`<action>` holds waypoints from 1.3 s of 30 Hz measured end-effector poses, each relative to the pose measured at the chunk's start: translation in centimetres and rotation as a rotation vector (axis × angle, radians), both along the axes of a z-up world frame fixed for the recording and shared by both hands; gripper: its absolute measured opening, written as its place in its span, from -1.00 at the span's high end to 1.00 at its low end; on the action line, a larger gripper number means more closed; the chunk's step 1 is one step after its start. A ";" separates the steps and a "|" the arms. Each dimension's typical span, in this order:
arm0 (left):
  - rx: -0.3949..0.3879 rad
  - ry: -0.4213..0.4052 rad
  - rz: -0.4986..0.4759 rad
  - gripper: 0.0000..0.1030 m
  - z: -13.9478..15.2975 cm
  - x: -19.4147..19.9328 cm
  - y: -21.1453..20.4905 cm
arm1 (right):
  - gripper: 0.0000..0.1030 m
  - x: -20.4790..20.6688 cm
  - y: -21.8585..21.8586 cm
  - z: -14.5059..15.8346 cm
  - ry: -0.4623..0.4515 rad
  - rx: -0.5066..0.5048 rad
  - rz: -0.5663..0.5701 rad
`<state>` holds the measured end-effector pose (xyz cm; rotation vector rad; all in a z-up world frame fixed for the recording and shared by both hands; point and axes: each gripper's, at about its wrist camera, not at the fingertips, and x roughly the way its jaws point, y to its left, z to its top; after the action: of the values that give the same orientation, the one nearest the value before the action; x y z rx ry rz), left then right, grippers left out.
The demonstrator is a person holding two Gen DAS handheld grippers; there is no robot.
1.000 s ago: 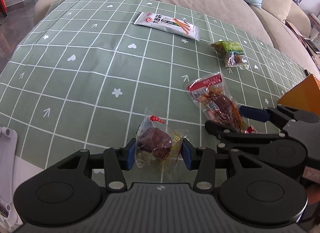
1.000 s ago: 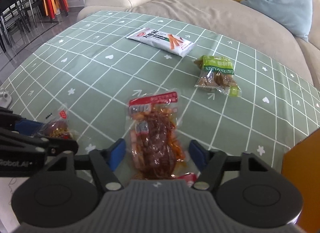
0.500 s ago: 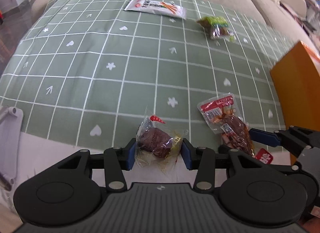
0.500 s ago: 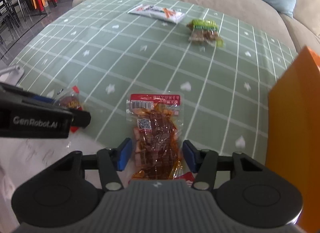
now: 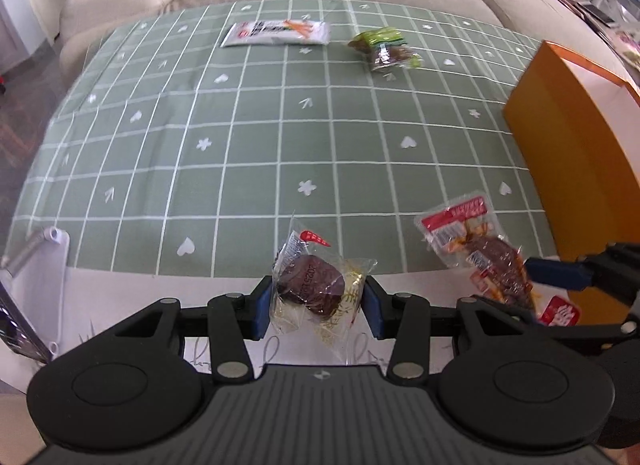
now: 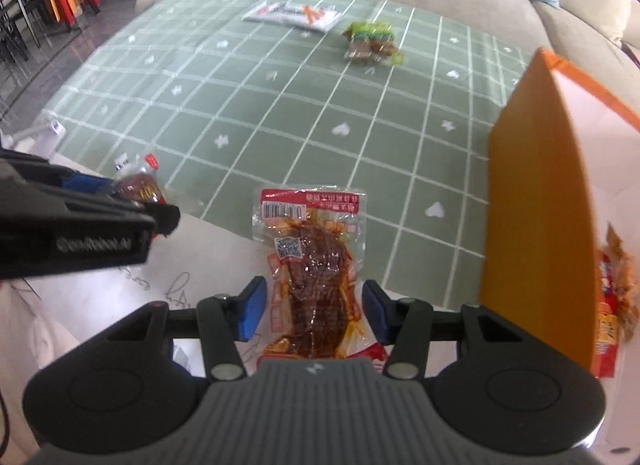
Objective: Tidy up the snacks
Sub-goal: 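Lift both held packets and carry them over the orange box, then lower into the box and open both tools to release the egg and meat packet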
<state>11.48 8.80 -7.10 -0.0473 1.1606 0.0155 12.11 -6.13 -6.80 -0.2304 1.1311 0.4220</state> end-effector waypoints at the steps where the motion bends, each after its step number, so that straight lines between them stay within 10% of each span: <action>1: 0.008 -0.003 -0.006 0.01 0.4 0.0 -0.3 | 0.03 -0.1 -0.3 0.6 -0.008 0.003 -0.005; 23: 0.018 -0.189 -0.348 0.02 11.1 6.4 -15.6 | 0.02 1.8 -15.2 11.2 -0.212 0.036 -0.231; 39: 0.017 0.013 -0.598 0.02 6.1 12.1 -26.6 | 0.00 4.8 -22.9 6.0 -0.045 -0.109 -0.252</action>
<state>23.57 -17.85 -1.00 0.3158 1.1506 -0.5034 16.88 -29.07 -0.81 -0.1883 1.1238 0.1313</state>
